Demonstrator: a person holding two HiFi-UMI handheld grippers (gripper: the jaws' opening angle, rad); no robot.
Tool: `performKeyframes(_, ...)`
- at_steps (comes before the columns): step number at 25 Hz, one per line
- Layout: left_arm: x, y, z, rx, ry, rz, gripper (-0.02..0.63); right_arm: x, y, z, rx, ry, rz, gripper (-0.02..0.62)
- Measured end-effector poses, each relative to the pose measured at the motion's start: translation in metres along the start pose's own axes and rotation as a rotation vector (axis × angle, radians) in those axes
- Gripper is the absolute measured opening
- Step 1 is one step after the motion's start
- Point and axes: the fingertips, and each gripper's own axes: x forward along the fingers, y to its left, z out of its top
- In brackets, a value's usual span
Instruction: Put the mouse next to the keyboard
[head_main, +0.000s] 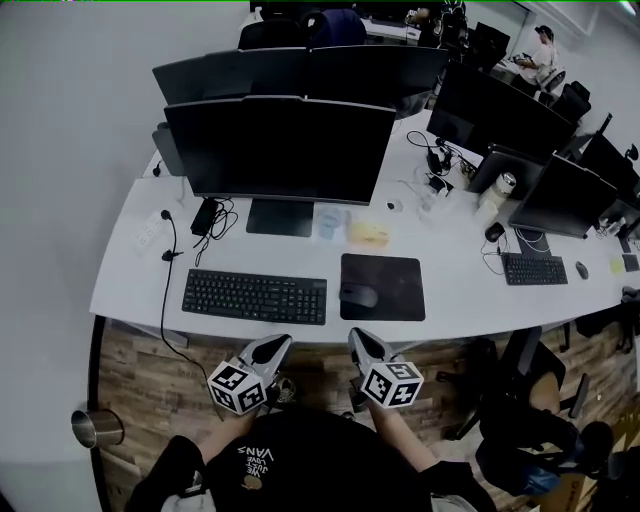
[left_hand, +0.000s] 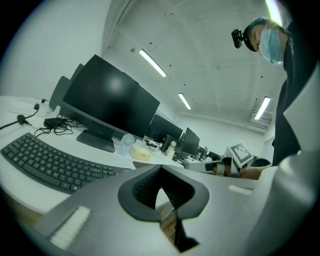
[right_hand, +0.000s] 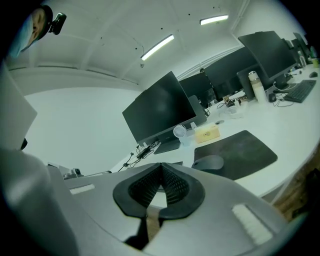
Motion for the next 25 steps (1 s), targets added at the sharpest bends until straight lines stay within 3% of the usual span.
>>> performKeyframes(6,-0.014,-0.025,-0.015,-0.009,-0.015,0.065,0.002,-0.027,-0.005,-0.013,-0.015,0.043,0.038,0.005)
performKeyframes(25,-0.028,-0.091,-0.062,-0.031,-0.051,0.136,0.002,-0.091,-0.023,-0.05,-0.073,0.142,0.102,0.005)
